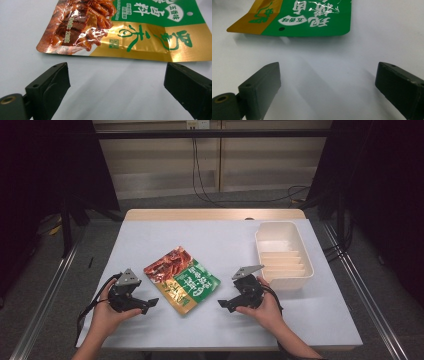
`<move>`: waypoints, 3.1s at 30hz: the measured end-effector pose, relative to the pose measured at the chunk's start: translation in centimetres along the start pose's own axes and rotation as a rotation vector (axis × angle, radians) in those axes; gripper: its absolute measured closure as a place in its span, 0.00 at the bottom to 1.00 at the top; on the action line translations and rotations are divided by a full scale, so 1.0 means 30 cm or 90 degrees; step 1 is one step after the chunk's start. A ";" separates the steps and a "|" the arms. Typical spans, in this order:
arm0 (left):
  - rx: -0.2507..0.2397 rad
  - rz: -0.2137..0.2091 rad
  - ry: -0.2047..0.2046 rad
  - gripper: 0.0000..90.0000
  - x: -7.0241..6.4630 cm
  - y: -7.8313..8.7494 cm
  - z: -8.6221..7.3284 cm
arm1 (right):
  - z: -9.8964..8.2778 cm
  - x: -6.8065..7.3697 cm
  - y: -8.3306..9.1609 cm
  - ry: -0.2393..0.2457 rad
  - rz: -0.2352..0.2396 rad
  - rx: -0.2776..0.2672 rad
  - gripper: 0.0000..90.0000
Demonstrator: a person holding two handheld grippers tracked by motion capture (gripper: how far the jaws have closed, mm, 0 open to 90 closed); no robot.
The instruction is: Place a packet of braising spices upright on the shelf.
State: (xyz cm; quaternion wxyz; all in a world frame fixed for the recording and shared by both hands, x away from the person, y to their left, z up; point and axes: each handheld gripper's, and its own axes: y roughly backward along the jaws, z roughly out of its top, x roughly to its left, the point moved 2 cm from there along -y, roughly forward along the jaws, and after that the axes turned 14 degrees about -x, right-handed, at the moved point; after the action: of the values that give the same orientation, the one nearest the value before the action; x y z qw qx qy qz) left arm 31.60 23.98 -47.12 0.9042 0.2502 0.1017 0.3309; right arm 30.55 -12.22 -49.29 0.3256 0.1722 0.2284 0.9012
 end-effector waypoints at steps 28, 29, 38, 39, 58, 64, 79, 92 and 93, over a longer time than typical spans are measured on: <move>-0.004 0.001 -0.016 0.07 -0.011 0.003 0.007 | 0.040 0.084 -0.063 -0.074 0.068 0.009 0.18; -0.004 0.001 -0.016 0.07 -0.011 0.003 0.007 | 0.044 0.088 -0.069 -0.074 0.072 0.007 0.18; -0.009 0.000 -0.016 0.07 -0.019 0.004 0.008 | 0.063 0.100 -0.108 -0.095 0.081 0.008 0.18; -0.010 0.000 -0.013 0.07 -0.021 0.005 0.008 | 0.066 0.099 -0.114 -0.104 0.082 0.002 0.18; -0.012 -0.004 -0.018 0.07 -0.024 0.010 0.008 | 0.094 0.094 -0.169 -0.153 0.064 0.008 0.23; -0.018 -0.003 -0.019 0.07 -0.025 0.004 0.006 | 0.102 0.081 -0.179 -0.163 0.049 0.005 0.29; -0.010 -0.004 -0.032 0.07 -0.027 0.006 0.006 | 0.110 0.074 -0.206 -0.201 0.061 -0.001 0.53; -0.007 0.003 -0.036 0.08 -0.026 0.008 0.005 | 0.122 0.063 -0.211 -0.215 0.048 0.001 0.75; -0.005 0.004 -0.037 0.08 -0.027 0.008 0.005 | 0.126 0.055 -0.208 -0.219 0.043 0.001 0.78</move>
State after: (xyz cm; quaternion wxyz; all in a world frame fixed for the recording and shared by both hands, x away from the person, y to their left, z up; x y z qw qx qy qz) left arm 30.90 23.55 -46.85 0.9066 0.2569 0.0732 0.3267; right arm 34.25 -5.72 -49.14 0.3293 0.3318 0.1641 0.8686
